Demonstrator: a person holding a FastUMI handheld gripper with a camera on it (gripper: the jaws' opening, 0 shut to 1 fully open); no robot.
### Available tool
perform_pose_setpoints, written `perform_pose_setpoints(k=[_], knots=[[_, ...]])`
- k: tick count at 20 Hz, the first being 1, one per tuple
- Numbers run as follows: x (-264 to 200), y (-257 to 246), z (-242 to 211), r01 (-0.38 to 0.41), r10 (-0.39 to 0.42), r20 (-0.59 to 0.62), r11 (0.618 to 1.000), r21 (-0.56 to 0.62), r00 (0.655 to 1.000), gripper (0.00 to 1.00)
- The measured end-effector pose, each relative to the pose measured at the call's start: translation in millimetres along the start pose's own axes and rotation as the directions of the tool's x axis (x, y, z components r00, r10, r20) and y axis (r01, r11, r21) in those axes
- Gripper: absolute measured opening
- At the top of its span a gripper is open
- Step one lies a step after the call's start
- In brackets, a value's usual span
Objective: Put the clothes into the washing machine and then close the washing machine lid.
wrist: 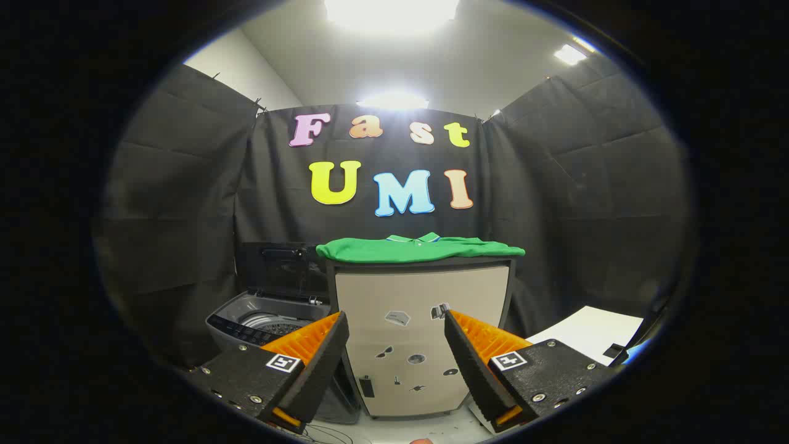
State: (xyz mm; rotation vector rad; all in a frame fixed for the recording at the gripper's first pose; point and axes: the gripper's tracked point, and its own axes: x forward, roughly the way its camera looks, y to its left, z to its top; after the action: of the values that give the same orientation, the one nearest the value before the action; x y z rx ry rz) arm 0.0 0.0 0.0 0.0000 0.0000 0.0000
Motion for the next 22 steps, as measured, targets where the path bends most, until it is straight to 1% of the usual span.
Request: perform_pose_setpoints(k=[12, 18, 22], knots=[[-11.3, 4.7, -15.1, -0.020, 0.019, -0.040, 1.000, -0.020, 0.999, 0.96], [-15.1, 6.7, -11.3, -0.024, 0.023, -0.032, 0.999, -0.027, 0.999, 0.96], [-15.0, 8.6, -11.0, -0.023, 0.023, -0.035, 1.000, -0.010, 0.999, 0.96]])
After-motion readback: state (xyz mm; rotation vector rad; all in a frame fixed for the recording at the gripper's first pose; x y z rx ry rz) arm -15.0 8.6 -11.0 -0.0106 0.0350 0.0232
